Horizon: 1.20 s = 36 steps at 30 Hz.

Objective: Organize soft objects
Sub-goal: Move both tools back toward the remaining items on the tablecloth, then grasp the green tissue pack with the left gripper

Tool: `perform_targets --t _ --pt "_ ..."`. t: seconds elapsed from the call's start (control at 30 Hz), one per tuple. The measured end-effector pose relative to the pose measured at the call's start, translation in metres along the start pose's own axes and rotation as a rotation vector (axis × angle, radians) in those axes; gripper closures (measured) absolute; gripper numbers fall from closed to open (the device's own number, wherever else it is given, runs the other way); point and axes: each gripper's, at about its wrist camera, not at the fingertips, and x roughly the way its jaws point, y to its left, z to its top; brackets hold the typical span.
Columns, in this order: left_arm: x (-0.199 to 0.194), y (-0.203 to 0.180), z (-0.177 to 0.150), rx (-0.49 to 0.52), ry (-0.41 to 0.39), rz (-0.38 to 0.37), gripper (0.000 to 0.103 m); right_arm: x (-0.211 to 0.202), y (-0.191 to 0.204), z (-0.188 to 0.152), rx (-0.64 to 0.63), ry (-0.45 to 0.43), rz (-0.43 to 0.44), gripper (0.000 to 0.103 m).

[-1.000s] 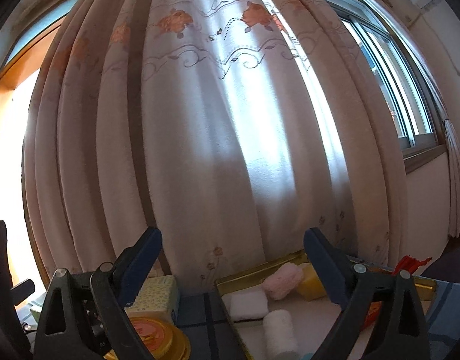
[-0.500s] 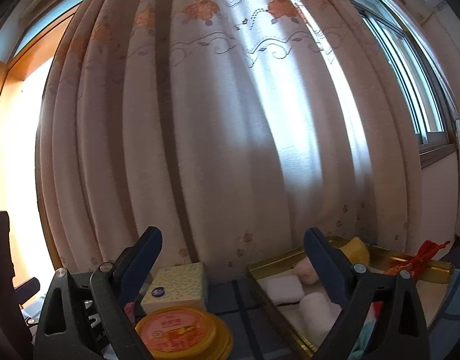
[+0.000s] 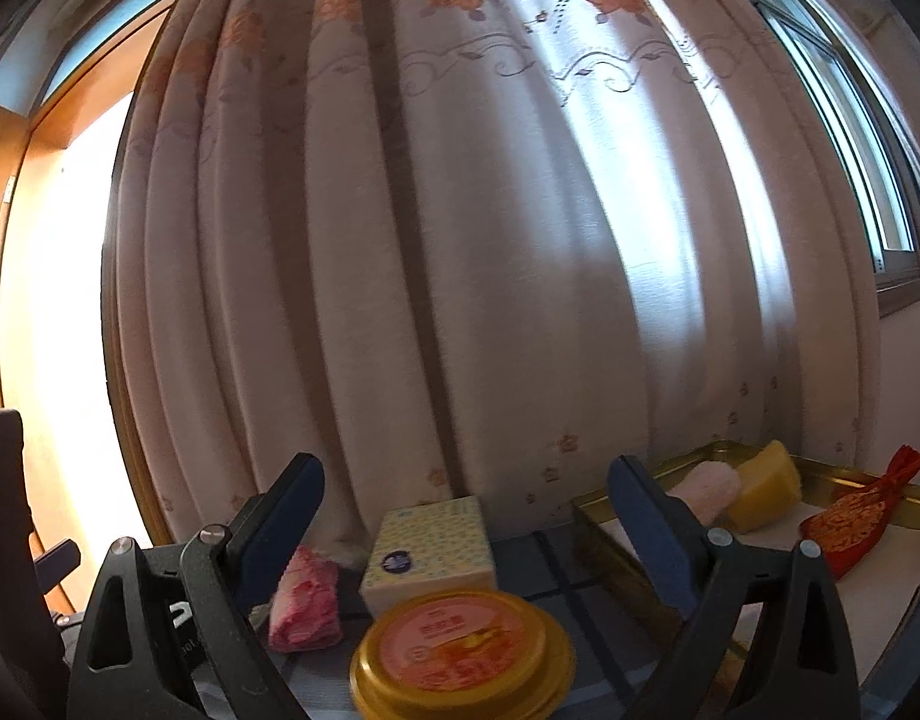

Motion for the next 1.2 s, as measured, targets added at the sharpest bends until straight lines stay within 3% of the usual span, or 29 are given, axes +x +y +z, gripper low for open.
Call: perform_targets --t 0.37,0.5,0.6,0.73,0.93,1.07,1.13,1.2 --pt "0.023 0.057 0.004 -0.040 0.046 0.075 0.000 0.012 0.024 -0.008 0.032 0.080 0.032 0.006" --pt "0.035 0.079 0.005 -0.070 0.098 0.060 0.000 0.018 0.025 -0.011 0.063 0.114 0.033 0.006" --pt "0.048 0.089 0.004 -0.103 0.160 0.000 0.000 0.020 0.023 -0.012 0.079 0.127 0.036 0.006" --pt "0.060 0.078 0.003 -0.059 0.232 -0.051 0.000 0.022 0.014 -0.013 0.123 0.134 0.035 0.006" --pt "0.055 0.035 0.002 0.131 0.223 -0.136 0.000 0.026 0.012 -0.014 0.142 0.150 0.039 0.006" --pt "0.085 0.016 -0.005 0.198 0.386 -0.135 0.001 0.024 0.013 -0.014 0.146 0.147 0.048 0.006" --pt "0.096 0.015 -0.007 0.195 0.442 -0.124 0.007 0.024 0.013 -0.015 0.147 0.147 0.047 0.006" --pt "0.099 0.019 -0.009 0.173 0.461 -0.137 0.020 0.025 0.013 -0.015 0.149 0.150 0.046 0.006"
